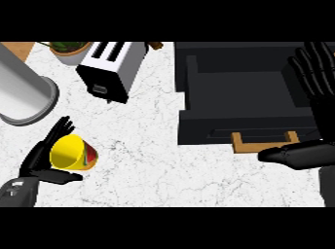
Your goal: Pick up the cup, place it into the drawer and close the drawer
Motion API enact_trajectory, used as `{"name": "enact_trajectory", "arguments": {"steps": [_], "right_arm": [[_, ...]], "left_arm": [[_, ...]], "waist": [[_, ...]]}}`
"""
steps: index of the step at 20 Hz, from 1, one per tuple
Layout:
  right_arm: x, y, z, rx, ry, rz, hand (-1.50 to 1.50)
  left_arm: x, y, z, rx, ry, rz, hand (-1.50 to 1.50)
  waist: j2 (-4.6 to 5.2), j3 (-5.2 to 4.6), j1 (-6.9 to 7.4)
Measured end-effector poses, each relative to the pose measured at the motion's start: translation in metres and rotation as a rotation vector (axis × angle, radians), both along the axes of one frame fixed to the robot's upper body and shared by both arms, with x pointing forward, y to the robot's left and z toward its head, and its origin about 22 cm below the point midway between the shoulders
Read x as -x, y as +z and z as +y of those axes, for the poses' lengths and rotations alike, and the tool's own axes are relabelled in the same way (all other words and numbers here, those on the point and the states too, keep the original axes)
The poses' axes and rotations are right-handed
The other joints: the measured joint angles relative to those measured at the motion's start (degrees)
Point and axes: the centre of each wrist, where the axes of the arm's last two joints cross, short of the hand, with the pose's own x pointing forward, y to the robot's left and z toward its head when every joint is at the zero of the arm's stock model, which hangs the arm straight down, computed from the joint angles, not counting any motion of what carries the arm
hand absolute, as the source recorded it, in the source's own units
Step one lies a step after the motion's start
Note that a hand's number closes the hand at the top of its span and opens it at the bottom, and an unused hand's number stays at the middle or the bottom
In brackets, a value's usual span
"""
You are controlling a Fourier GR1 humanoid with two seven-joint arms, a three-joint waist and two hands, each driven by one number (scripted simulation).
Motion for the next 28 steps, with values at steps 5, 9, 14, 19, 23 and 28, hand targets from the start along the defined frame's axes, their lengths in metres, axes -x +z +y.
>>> {"name": "enact_trajectory", "arguments": {"steps": [5, 9, 14, 19, 23, 28], "right_arm": [[0.001, 0.000, -0.001, 0.003, 0.006, 0.000, -1.50], [0.000, 0.003, -0.001, 0.002, 0.004, -0.001, -1.50], [-0.004, 0.008, 0.003, 0.007, 0.006, 0.001, -1.50], [-0.004, 0.006, 0.002, 0.016, -0.003, 0.006, -1.50], [-0.006, 0.007, -0.001, 0.019, -0.007, 0.007, -1.50], [-0.005, 0.003, -0.005, 0.024, -0.011, 0.010, -1.50]], "left_arm": [[-0.002, -0.006, -0.011, -0.002, -0.009, -0.015, -1.50], [-0.001, -0.008, -0.015, -0.008, -0.026, -0.012, -1.50], [-0.009, -0.009, -0.026, 0.021, -0.057, -0.008, -1.50], [-0.015, -0.008, -0.036, 0.089, -0.104, 0.006, 1.50], [-0.023, -0.004, -0.043, 0.076, -0.084, -0.096, 1.50], [-0.024, -0.005, -0.053, 0.023, 0.022, -0.229, 1.50]], "waist": [[0.10, -0.05, -0.37], [0.16, -0.06, -0.38], [0.18, -0.07, -0.37], [0.14, -0.03, -0.35], [0.19, -0.07, -0.28], [0.13, -0.03, -0.10]]}}
